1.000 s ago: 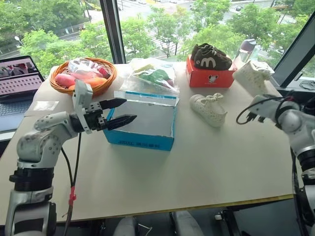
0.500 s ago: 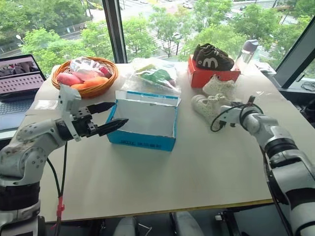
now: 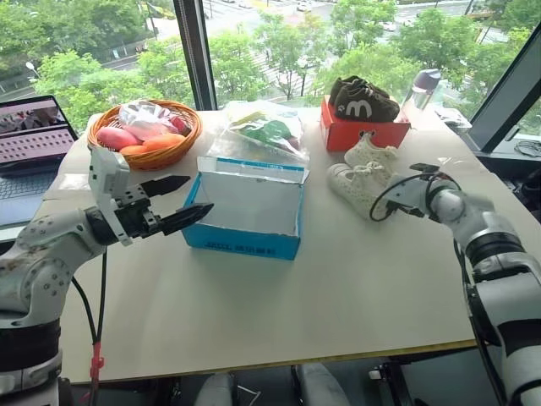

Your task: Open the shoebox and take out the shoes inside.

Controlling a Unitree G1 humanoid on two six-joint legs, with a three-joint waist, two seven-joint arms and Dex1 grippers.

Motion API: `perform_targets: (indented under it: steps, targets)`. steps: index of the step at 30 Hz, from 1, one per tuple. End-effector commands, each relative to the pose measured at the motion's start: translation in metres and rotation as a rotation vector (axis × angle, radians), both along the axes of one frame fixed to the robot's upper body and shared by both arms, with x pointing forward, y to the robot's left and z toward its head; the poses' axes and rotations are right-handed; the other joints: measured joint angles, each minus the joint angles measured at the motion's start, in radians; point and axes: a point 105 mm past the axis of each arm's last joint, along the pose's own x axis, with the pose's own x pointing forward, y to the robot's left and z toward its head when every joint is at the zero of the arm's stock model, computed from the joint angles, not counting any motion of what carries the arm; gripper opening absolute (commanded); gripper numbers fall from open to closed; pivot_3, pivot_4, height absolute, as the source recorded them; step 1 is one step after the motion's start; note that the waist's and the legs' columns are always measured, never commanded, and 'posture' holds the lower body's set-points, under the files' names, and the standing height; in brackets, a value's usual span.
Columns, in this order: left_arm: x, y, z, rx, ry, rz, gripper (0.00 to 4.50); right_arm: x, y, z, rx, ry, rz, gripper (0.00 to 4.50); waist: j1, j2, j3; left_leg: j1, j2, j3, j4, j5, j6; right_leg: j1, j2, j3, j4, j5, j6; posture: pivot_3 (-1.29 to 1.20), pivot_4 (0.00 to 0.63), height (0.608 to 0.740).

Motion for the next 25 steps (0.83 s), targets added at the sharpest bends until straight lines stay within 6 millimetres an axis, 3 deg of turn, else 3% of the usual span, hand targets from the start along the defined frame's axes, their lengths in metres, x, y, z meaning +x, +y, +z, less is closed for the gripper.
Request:
perform_targets:
  steps: [1,3,6,8,10,11,14,17,21,25]
  targets:
    - [-0.014,0.018,0.008,-0.003,-0.07,0.017,4.5,-0.048,0.033,0.021,0.474,0.244,0.186,4.44,0.002,0.0,0.0,0.002,0.001,-0.001,0.0,0.0,0.0,0.003,0.0,-0.002,-0.001,0.0,0.0,0.0,0.15,0.74]
    - [-0.011,0.029,0.011,-0.042,-0.114,0.117,4.5,-0.068,0.046,0.025,0.619,0.263,0.282,4.44,0.009,0.0,0.0,0.003,0.002,-0.002,-0.001,-0.001,0.001,0.005,0.0,-0.004,-0.001,0.0,0.0,0.0,0.15,0.74]
    - [-0.002,0.054,0.006,-0.046,-0.176,0.368,4.5,-0.077,0.043,0.019,0.757,0.142,0.275,4.44,0.022,0.0,0.0,0.006,0.002,-0.003,0.001,-0.001,0.001,0.01,0.0,-0.005,-0.002,-0.001,0.002,0.0,0.15,0.74]
    - [-0.007,0.069,-0.009,-0.026,-0.166,0.461,4.5,-0.083,0.039,0.011,0.944,0.13,0.231,4.44,0.027,-0.001,0.0,0.014,0.002,-0.002,0.001,-0.001,0.0,0.018,0.0,-0.004,-0.004,-0.005,0.008,0.0,0.15,0.74]
    - [-0.014,0.079,-0.026,-0.032,-0.137,0.519,4.5,-0.088,0.038,-0.008,1.002,0.123,0.191,4.44,0.029,-0.001,-0.001,0.018,0.001,-0.001,0.0,-0.001,0.0,0.023,-0.001,-0.004,-0.005,-0.006,0.009,0.0,0.15,0.74]
    - [-0.018,0.081,-0.034,-0.045,-0.133,0.543,4.5,-0.093,0.04,-0.018,0.998,0.126,0.182,4.44,0.032,-0.001,-0.001,0.018,0.001,-0.001,0.0,-0.001,0.0,0.023,-0.001,-0.004,-0.005,-0.006,0.009,0.0,0.15,0.74]
    - [-0.028,0.083,-0.057,-0.105,-0.112,0.639,4.5,-0.112,0.044,-0.038,1.251,0.22,0.199,4.44,0.039,-0.001,-0.001,0.016,0.001,-0.001,0.0,-0.001,0.0,0.022,-0.001,-0.004,-0.005,-0.007,0.009,0.0,0.15,0.74]
    - [-0.04,0.089,-0.089,-0.125,-0.064,0.753,4.5,-0.116,0.03,-0.07,1.171,0.116,0.064,4.44,0.048,-0.001,-0.002,0.017,0.001,-0.001,0.0,-0.001,0.0,0.023,-0.002,-0.004,-0.006,-0.007,0.009,0.0,0.15,0.74]
    - [-0.049,0.095,-0.121,-0.13,-0.039,0.9,4.5,-0.111,0.011,-0.089,1.082,-0.101,-0.121,4.44,0.052,-0.002,-0.002,0.017,0.001,0.0,0.0,-0.001,0.0,0.023,-0.002,-0.004,-0.006,-0.007,0.009,0.0,0.15,0.74]
    - [-0.04,0.102,-0.122,-0.043,-0.162,1.037,4.5,-0.117,0.029,-0.113,0.997,-0.074,-0.102,4.44,0.055,-0.002,-0.004,0.018,0.001,0.0,0.0,-0.001,0.0,0.023,-0.002,-0.004,-0.006,-0.009,0.006,0.0,0.15,0.74]
